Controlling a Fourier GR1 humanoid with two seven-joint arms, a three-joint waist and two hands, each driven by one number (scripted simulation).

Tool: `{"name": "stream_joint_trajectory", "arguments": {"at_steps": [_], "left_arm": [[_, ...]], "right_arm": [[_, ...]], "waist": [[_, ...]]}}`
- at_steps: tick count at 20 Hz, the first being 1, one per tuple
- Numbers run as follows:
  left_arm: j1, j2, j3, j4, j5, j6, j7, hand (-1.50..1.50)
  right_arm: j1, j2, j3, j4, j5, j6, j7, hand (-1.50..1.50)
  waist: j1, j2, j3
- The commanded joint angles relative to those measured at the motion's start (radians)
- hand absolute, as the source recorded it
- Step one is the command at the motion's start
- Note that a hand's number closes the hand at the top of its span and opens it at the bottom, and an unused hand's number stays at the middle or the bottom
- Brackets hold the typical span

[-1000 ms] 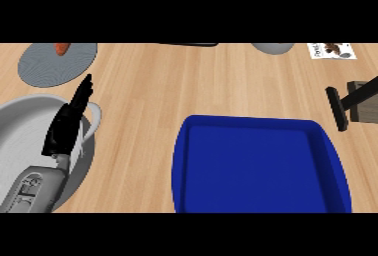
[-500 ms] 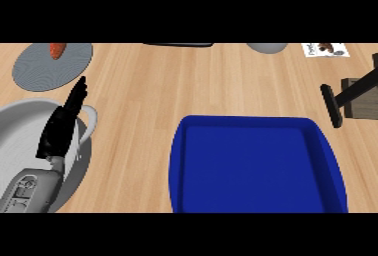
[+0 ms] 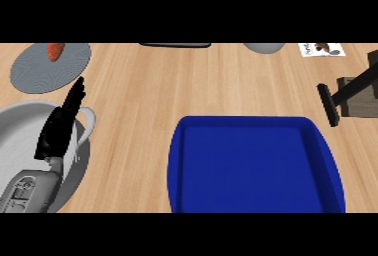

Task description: Pick the croissant from the tray and place it in the tiered basket

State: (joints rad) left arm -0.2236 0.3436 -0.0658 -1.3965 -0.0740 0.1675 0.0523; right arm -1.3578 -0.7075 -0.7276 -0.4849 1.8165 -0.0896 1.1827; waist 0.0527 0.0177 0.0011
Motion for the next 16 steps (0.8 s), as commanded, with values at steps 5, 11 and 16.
{"name": "stream_joint_trajectory", "arguments": {"at_steps": [5, 11, 16], "left_arm": [[0.019, -0.013, -0.009, -0.031, -0.004, -0.001, 0.015, 0.00], [0.028, -0.002, 0.014, -0.012, -0.005, 0.003, 0.016, 0.00], [0.057, -0.020, 0.017, -0.002, 0.003, 0.007, 0.000, 0.00]], "right_arm": [[-0.025, 0.026, 0.062, -0.113, 0.115, -0.172, 0.186, -1.50], [-0.080, 0.081, 0.061, -0.244, 0.197, -0.081, 0.299, -1.50], [-0.108, 0.174, -0.002, -0.426, 0.240, -0.008, 0.304, -1.50]], "waist": [[-0.005, -0.004, -0.002], [-0.030, -0.016, -0.004], [-0.048, -0.028, -0.005]]}}
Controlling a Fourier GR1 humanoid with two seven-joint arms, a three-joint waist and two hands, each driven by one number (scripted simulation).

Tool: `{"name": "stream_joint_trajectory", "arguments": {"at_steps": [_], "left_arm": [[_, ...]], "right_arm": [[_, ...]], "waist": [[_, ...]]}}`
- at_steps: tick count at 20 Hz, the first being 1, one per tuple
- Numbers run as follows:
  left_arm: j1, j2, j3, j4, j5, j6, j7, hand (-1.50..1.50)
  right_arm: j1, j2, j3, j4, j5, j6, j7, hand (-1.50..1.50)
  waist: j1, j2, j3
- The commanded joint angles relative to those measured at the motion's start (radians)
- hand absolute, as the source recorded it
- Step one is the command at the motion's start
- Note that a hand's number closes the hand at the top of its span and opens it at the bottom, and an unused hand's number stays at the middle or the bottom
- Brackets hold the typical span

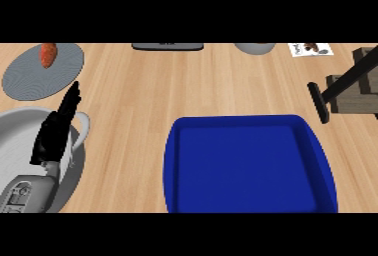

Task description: Pick the croissant from the tray and place it in the tiered basket

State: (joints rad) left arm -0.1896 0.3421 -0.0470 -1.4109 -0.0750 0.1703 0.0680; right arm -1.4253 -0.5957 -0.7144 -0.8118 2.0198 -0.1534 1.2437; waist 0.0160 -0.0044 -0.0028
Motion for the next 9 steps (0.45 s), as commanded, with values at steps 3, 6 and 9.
{"name": "stream_joint_trajectory", "arguments": {"at_steps": [3, 6, 9], "left_arm": [[0.033, 0.021, 0.012, -0.018, -0.003, -0.008, -0.003, 0.00], [0.028, 0.006, 0.017, 0.001, -0.012, 0.015, 0.005, 0.00], [0.030, -0.014, 0.009, 0.006, -0.013, 0.021, -0.005, 0.00]], "right_arm": [[-0.034, 0.157, -0.013, -0.223, 0.083, 0.102, 0.244, -1.50], [0.026, 0.270, 0.002, -0.388, 0.114, 0.127, 0.221, -1.50], [0.050, 0.377, 0.036, -0.562, 0.169, 0.164, 0.185, -1.50]], "waist": [[-0.014, -0.014, 0.000], [-0.040, -0.019, 0.001], [-0.047, -0.018, 0.001]]}}
